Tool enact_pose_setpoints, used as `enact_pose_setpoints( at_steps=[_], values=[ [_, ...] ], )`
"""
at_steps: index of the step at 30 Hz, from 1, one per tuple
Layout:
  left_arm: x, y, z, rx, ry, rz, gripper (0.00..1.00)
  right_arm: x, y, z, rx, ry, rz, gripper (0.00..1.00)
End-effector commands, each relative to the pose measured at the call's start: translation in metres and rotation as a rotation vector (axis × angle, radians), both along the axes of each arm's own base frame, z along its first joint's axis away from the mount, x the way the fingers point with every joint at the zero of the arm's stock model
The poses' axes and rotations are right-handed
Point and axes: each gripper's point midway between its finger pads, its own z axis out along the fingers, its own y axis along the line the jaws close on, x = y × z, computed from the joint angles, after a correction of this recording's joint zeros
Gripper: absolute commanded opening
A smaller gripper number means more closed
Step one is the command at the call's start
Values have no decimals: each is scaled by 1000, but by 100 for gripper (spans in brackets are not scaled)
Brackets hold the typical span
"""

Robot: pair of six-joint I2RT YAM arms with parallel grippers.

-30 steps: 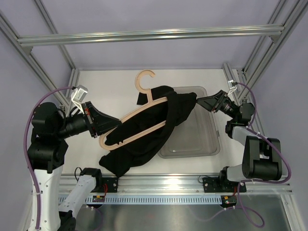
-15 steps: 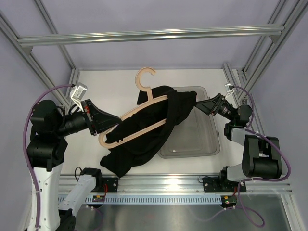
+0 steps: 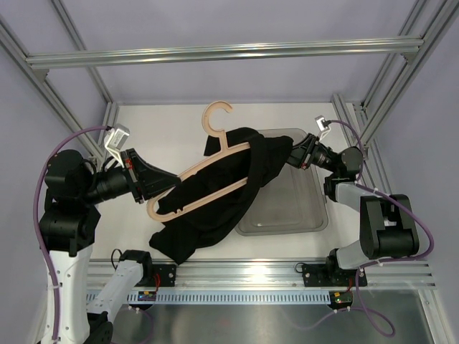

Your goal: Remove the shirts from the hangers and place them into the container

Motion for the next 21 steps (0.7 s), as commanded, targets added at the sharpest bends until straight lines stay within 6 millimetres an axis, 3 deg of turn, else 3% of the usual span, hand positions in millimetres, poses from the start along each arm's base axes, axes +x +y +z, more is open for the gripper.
enact_pose_setpoints(
  at_steps=[1,4,7,8,9,11,13,16,21],
  values=[
    [-17,-3,23,-25,-94,-52,0,-3,1,30,-9,-201,4,29],
    [-15,-3,23,-26,-90,-48,0,1,0,32,-27,-191,-22,0],
    [-14,-2,21,-23,-87,-39,0,2,-5,34,-56,-202,-101,0],
    [-13,-2,19,-21,-79,-35,0,9,-8,26,-74,-131,-154,0],
    [-13,-1,18,-18,-82,-32,0,7,-12,38,-108,-210,-209,0],
    [-10,-1,13,-13,-65,-20,0,15,-24,34,-161,-164,-325,0],
    [-5,1,8,3,-64,7,0,9,-32,57,-193,-243,-401,0],
    [2,5,0,30,-46,53,0,8,-46,68,-228,-235,-508,0],
    [12,12,0,57,-58,131,0,3,-64,72,-241,-231,-641,0]
  ],
)
